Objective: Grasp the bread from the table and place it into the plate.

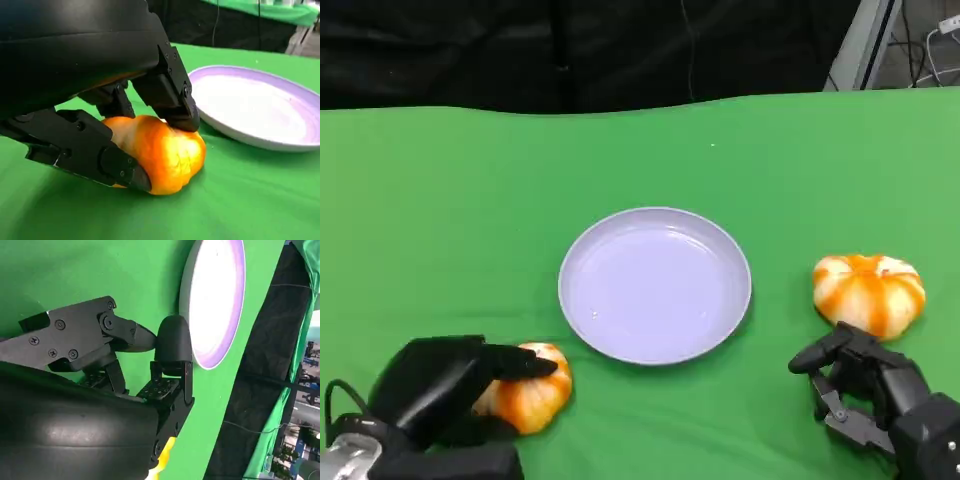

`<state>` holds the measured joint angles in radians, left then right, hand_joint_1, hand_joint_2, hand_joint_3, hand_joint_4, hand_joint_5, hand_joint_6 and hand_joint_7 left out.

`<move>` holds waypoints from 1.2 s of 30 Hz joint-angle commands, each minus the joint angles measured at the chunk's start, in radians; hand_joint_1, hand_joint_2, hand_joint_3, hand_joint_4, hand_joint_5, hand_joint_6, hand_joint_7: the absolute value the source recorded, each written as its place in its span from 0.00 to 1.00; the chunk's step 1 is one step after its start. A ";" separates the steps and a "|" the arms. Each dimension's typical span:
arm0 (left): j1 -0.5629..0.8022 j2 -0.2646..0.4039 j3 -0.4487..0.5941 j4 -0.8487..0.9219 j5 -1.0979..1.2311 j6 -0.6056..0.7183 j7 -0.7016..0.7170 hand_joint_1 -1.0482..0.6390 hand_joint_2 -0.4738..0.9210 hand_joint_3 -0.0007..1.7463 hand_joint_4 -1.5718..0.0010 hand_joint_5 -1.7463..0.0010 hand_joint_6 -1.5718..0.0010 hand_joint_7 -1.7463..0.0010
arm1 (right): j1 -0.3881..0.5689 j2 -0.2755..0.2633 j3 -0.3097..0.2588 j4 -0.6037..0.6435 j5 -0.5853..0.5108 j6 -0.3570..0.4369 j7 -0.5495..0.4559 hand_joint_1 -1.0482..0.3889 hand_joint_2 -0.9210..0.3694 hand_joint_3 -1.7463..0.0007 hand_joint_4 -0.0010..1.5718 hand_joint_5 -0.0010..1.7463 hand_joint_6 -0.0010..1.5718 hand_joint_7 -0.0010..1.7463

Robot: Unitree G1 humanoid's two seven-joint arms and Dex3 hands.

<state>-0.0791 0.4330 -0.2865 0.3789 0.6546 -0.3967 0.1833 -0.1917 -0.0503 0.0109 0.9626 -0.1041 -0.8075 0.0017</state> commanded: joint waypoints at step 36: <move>0.064 0.005 0.069 -0.096 0.057 -0.116 0.339 0.59 0.69 0.50 0.46 0.07 0.38 0.37 | 0.005 -0.009 -0.003 0.010 -0.001 0.014 -0.010 0.60 0.08 0.60 0.46 1.00 0.46 0.76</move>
<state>-0.0345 0.4187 -0.2385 0.3201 0.7098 -0.5099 0.5153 -0.1923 -0.0500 0.0113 0.9622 -0.1054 -0.8070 -0.0083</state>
